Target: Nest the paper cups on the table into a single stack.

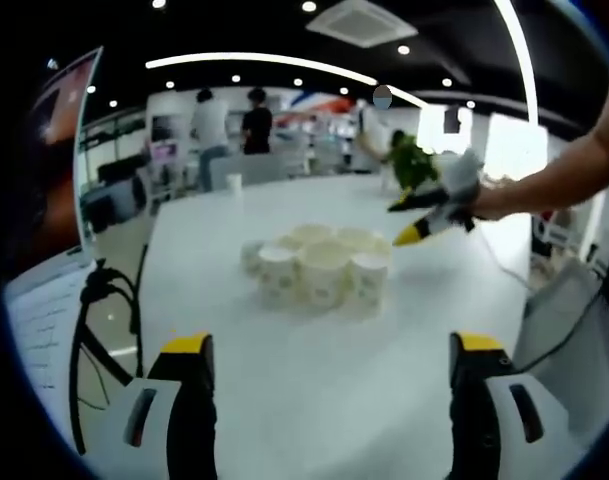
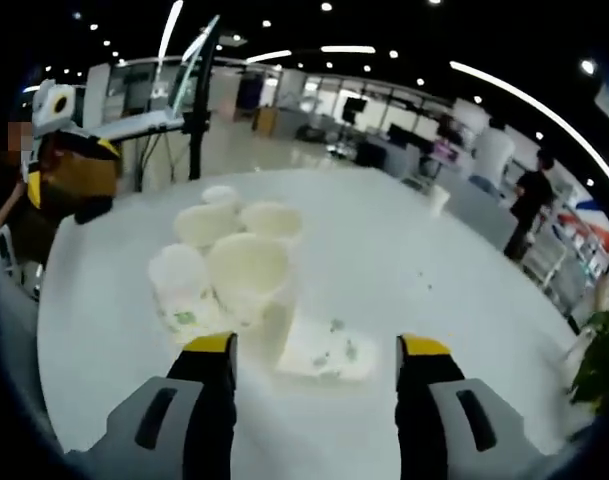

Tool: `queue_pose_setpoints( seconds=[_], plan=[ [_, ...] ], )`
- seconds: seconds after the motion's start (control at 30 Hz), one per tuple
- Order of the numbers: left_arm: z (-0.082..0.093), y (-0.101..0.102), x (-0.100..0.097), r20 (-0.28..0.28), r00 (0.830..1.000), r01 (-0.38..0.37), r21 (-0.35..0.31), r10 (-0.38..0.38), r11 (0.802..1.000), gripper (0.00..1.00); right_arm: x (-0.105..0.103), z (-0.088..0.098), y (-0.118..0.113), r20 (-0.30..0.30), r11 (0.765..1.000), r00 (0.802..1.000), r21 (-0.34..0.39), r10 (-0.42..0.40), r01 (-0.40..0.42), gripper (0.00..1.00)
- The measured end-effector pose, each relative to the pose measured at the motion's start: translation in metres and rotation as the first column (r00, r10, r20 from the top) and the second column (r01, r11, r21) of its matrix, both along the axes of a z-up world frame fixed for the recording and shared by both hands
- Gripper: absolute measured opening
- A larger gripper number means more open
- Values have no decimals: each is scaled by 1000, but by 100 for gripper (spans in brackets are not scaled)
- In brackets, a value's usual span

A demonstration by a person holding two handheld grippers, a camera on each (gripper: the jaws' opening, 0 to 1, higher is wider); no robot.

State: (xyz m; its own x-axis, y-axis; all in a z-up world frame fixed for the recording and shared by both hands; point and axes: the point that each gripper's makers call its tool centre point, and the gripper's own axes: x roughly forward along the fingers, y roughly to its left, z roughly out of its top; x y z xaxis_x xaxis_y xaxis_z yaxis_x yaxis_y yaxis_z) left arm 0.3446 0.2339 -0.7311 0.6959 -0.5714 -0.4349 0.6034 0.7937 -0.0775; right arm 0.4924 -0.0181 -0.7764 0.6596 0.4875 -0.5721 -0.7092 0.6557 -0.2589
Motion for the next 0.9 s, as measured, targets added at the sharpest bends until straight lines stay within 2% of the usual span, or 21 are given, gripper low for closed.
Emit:
queue_pose_setpoints(
  seconds=[0.13, 0.2, 0.37, 0.47, 0.57, 0.63, 0.73, 0.9],
  plan=[
    [-1, 0, 0, -3, 1000, -4, -4, 4, 1000, 95, 5, -2, 2, 21, 1000, 1000, -11, -5, 5, 54],
    [-1, -1, 0, -5, 1000, -4, -3, 4, 1000, 95, 7, -6, 4, 13, 1000, 1000, -12, -9, 9, 50],
    [-3, -4, 0, -12, 1000, 0, -5, 0, 1000, 95, 14, -15, 0, 36, 999, 999, -36, -37, 38, 49],
    [-2, -7, 1, -12, 1000, -1, -11, 1, 1000, 95, 16, -21, 1, 31, 998, 998, -35, -52, 53, 48],
    [-1, -9, 2, -9, 1000, 2, -10, -2, 1000, 95, 15, -28, 4, 21, 998, 999, -35, -49, 50, 49],
    [0, -10, 2, -9, 1000, 5, -7, -5, 1000, 95, 16, -29, 6, 41, 997, 998, -59, -44, 46, 49],
    [0, -10, 3, -8, 1000, 5, -5, -6, 1000, 95, 19, -28, 7, 45, 997, 998, -55, -53, 55, 44],
    [-2, -10, 3, -11, 1000, 9, 0, -9, 1000, 95, 23, -29, -2, 64, 992, 995, -94, -81, 87, 31]
  ],
)
